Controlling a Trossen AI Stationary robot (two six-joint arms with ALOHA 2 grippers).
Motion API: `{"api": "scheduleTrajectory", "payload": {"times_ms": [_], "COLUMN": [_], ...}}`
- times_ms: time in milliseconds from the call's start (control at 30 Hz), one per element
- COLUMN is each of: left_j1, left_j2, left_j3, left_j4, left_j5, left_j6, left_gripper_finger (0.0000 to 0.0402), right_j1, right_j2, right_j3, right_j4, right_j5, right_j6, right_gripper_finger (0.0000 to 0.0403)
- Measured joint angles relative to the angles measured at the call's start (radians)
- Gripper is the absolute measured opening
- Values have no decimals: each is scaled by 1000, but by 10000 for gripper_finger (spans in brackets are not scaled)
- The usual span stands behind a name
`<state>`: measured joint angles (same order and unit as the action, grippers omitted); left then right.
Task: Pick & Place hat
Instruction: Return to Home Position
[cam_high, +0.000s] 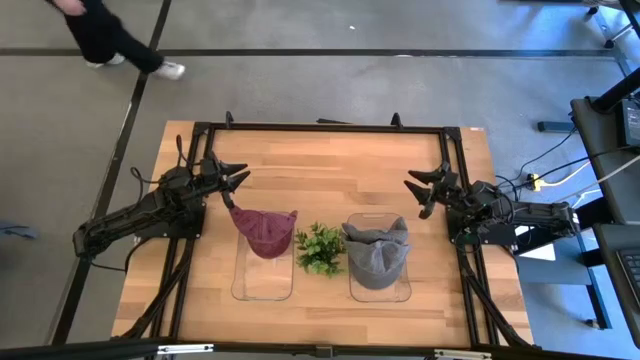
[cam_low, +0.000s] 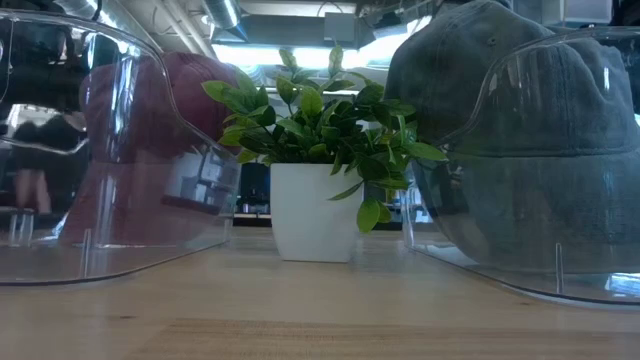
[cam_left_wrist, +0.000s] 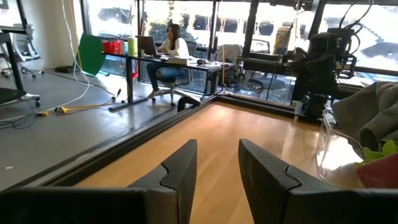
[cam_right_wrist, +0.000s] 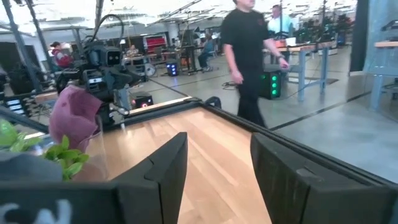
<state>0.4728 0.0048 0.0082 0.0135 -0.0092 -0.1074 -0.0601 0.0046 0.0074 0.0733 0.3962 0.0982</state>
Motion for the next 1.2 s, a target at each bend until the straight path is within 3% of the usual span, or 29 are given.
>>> {"api": "scheduleTrajectory", "payload": {"times_ms": [1200], "left_j1": [0], "left_j2": [0], "left_j3": [0], "left_j4": [4], "left_j5": [3], "left_j6": [-2], "left_gripper_finger": [114], "right_j1": [0], "right_j2": [1], "right_j3": [0], "right_j4": [0], "right_j5": [-7], "right_j6": [26], "right_gripper_finger": [177]}}
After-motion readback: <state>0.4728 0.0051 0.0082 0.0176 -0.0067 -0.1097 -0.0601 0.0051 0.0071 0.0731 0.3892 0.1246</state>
